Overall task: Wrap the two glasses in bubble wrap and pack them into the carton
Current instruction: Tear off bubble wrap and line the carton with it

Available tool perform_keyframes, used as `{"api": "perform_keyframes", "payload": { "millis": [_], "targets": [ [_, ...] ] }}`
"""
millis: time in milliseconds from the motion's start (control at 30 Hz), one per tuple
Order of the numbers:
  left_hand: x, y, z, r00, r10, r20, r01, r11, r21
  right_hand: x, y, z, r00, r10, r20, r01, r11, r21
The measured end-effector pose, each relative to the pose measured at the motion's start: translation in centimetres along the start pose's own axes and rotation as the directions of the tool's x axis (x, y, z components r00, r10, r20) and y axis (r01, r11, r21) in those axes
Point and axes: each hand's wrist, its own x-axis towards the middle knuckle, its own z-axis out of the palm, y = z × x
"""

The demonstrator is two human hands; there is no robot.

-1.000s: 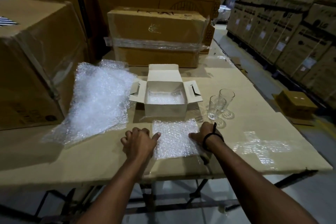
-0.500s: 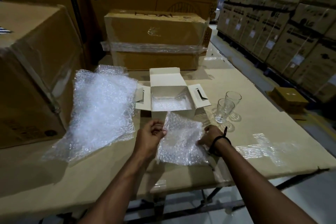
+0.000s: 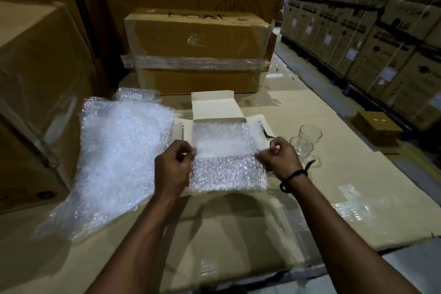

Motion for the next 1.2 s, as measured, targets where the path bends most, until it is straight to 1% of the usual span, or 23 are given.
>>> {"api": "perform_keyframes", "payload": {
  "millis": [67, 100, 133, 167, 233, 267, 333, 433, 533, 600, 667, 700, 733, 767, 800, 833, 867, 900, 933, 1033, 1067, 1133, 1200],
  "targets": [
    [1.4, 0.3, 0.4, 0.998, 0.062, 0.002, -0.062, 0.990, 0.130, 2.6, -0.9, 0.4, 0.995, -0.094, -0.030, 0.087, 0.982, -0.169],
    [2.4, 0.3, 0.7, 0.995, 0.100, 0.008, -0.099, 0.967, 0.233, 4.0, -1.4, 0.6, 0.987, -0.159, -0.036, 0.138, 0.932, -0.336],
    [3.5, 0.2, 1.0, 0.989, 0.148, 0.030, -0.149, 0.926, 0.346, 5.2, -1.9, 0.8, 0.974, -0.225, -0.006, 0.190, 0.839, -0.509],
    [4.5, 0.0, 1.2, 0.978, 0.195, 0.071, -0.206, 0.871, 0.446, 6.3, -2.5, 1.1, 0.963, -0.266, 0.043, 0.231, 0.732, -0.642],
    [6.7, -0.6, 1.8, 0.955, 0.239, 0.173, -0.295, 0.754, 0.587, 8.2, -3.4, 1.6, 0.953, -0.262, 0.155, 0.284, 0.585, -0.760],
    [7.5, -0.7, 1.9, 0.947, 0.229, 0.223, -0.320, 0.702, 0.636, 9.0, -3.7, 1.9, 0.949, -0.241, 0.202, 0.303, 0.526, -0.795],
    [8.7, -0.8, 2.2, 0.932, 0.161, 0.325, -0.354, 0.596, 0.721, 10.5, -3.7, 2.5, 0.941, -0.203, 0.271, 0.333, 0.414, -0.847],
    [10.1, -0.5, 3.1, 0.890, 0.033, 0.455, -0.414, 0.476, 0.776, 11.7, -3.5, 3.4, 0.931, -0.133, 0.341, 0.365, 0.282, -0.887],
    [10.8, -0.1, 3.9, 0.860, -0.038, 0.510, -0.450, 0.417, 0.790, 12.0, -3.4, 3.7, 0.908, -0.049, 0.417, 0.419, 0.173, -0.891],
    [11.1, 0.0, 4.0, 0.858, -0.040, 0.512, -0.454, 0.406, 0.793, 12.0, -3.6, 3.5, 0.892, -0.053, 0.449, 0.452, 0.128, -0.883],
    [11.3, -0.1, 3.9, 0.829, -0.028, 0.558, -0.490, 0.443, 0.751, 12.4, -3.8, 3.4, 0.862, -0.053, 0.504, 0.507, 0.098, -0.856],
    [11.5, 0.0, 3.9, 0.794, -0.036, 0.606, -0.525, 0.461, 0.715, 12.7, -3.8, 3.4, 0.834, -0.014, 0.552, 0.551, 0.082, -0.831],
    [11.6, 0.0, 3.9, 0.750, -0.067, 0.658, -0.558, 0.469, 0.684, 13.0, -3.8, 3.5, 0.805, 0.060, 0.590, 0.586, 0.077, -0.807],
    [11.7, 0.1, 4.1, 0.702, -0.125, 0.701, -0.581, 0.469, 0.666, 13.3, -3.7, 3.7, 0.782, 0.154, 0.605, 0.601, 0.072, -0.796],
    [11.9, 0.1, 4.4, 0.652, -0.201, 0.731, -0.598, 0.456, 0.659, 13.6, -3.7, 4.0, 0.760, 0.245, 0.602, 0.612, 0.042, -0.790],
    [12.0, 0.1, 4.8, 0.607, -0.272, 0.747, -0.621, 0.424, 0.659, 13.8, -3.5, 4.3, 0.740, 0.310, 0.598, 0.634, -0.021, -0.773],
    [12.2, 0.0, 5.3, 0.574, -0.326, 0.751, -0.652, 0.372, 0.660, 13.9, -3.3, 4.6, 0.726, 0.340, 0.598, 0.658, -0.088, -0.748],
    [12.3, -0.2, 5.9, 0.559, -0.358, 0.748, -0.685, 0.308, 0.660, 14.1, -3.0, 4.9, 0.718, 0.348, 0.602, 0.673, -0.131, -0.728],
    [12.4, -0.4, 6.4, 0.561, -0.369, 0.741, -0.709, 0.247, 0.660, 14.3, -2.6, 5.1, 0.724, 0.345, 0.597, 0.667, -0.132, -0.733],
    [12.2, -1.1, 7.8, 0.607, -0.348, 0.715, -0.720, 0.140, 0.680, 14.8, -2.1, 5.4, 0.781, 0.322, 0.535, 0.556, 0.033, -0.831],
    [12.1, -1.3, 8.2, 0.616, -0.352, 0.705, -0.719, 0.114, 0.686, 14.9, -2.2, 5.4, 0.782, 0.311, 0.540, 0.556, 0.044, -0.830],
    [11.9, -1.8, 8.6, 0.630, -0.343, 0.696, -0.718, 0.085, 0.691, 14.5, -2.8, 5.6, 0.778, 0.319, 0.541, 0.572, -0.003, -0.820],
    [12.1, -2.0, 8.8, 0.649, -0.292, 0.703, -0.708, 0.108, 0.698, 14.1, -3.2, 5.9, 0.754, 0.301, 0.584, 0.637, -0.119, -0.762]
  ]
}}
